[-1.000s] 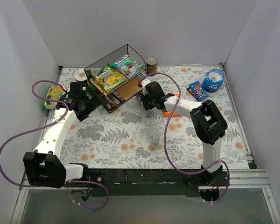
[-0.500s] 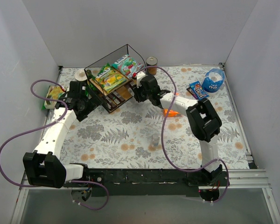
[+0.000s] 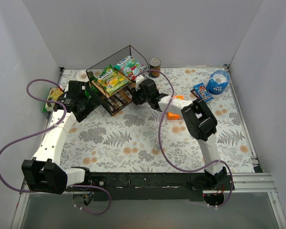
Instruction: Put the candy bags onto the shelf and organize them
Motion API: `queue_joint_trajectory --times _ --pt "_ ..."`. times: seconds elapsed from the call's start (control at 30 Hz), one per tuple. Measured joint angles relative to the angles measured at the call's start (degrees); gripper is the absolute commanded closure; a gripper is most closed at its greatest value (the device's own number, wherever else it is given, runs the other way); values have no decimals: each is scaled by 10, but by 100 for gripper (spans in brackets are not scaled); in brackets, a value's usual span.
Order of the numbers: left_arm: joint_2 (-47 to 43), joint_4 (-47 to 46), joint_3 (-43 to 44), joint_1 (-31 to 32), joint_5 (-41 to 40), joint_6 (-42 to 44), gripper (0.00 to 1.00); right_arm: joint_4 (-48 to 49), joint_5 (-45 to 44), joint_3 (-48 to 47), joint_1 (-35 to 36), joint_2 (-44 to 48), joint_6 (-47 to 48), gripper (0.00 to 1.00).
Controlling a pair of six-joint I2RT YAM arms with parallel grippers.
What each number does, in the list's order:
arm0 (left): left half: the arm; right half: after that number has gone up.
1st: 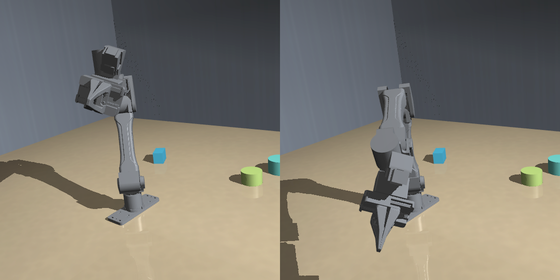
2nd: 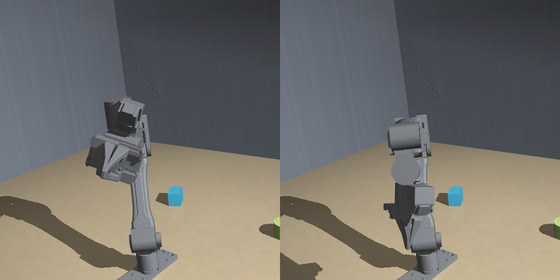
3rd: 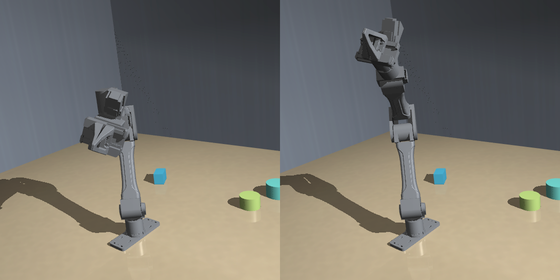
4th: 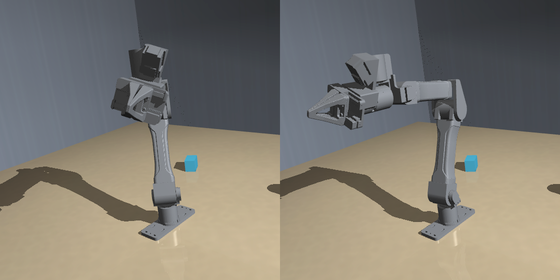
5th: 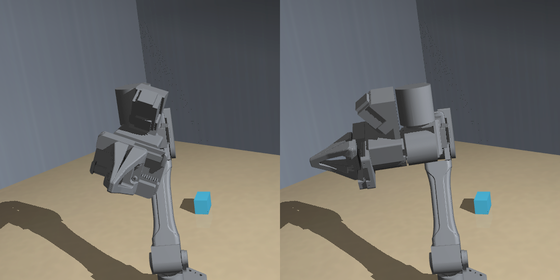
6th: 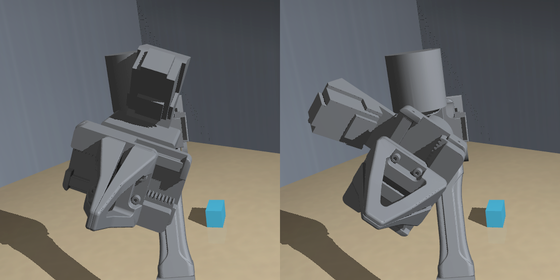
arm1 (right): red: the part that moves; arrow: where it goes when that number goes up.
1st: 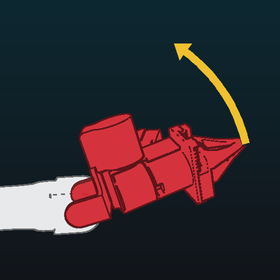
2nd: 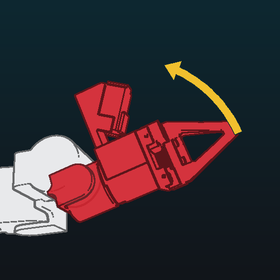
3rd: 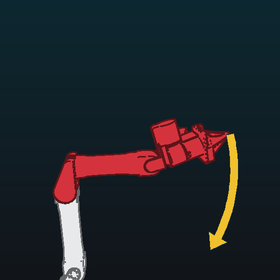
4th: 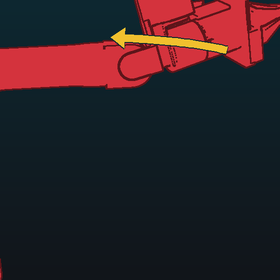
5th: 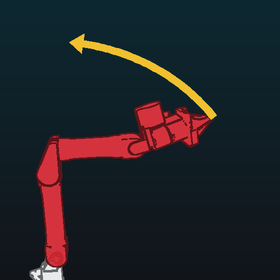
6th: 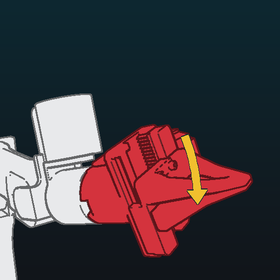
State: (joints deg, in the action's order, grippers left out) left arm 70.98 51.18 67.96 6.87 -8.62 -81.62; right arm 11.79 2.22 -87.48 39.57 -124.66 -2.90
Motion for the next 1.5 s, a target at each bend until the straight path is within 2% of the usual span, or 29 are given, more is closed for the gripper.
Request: queue_joint_trajectory --times 0.1,0.37,0.7,0.87,1.13,1.5 --pt "0 5 0 0 0 -2 2 12 2 -10 1 -9 0 60" --pt "0 25 8 0 -5 -6 2 39 3 -33 5 -36 -10 38" --pt "-3 31 10 0 -10 -7 2 51 -39 -32 15 -36 -35 36" --pt "-10 31 10 0 -10 -7 2 46 -66 16 12 -9 -82 37" --pt "-24 28 6 0 -8 -7 2 42 -56 99 -13 51 -245 33" --pt "-26 28 2 0 -6 -7 2 83 50 124 -50 40 -517 35"
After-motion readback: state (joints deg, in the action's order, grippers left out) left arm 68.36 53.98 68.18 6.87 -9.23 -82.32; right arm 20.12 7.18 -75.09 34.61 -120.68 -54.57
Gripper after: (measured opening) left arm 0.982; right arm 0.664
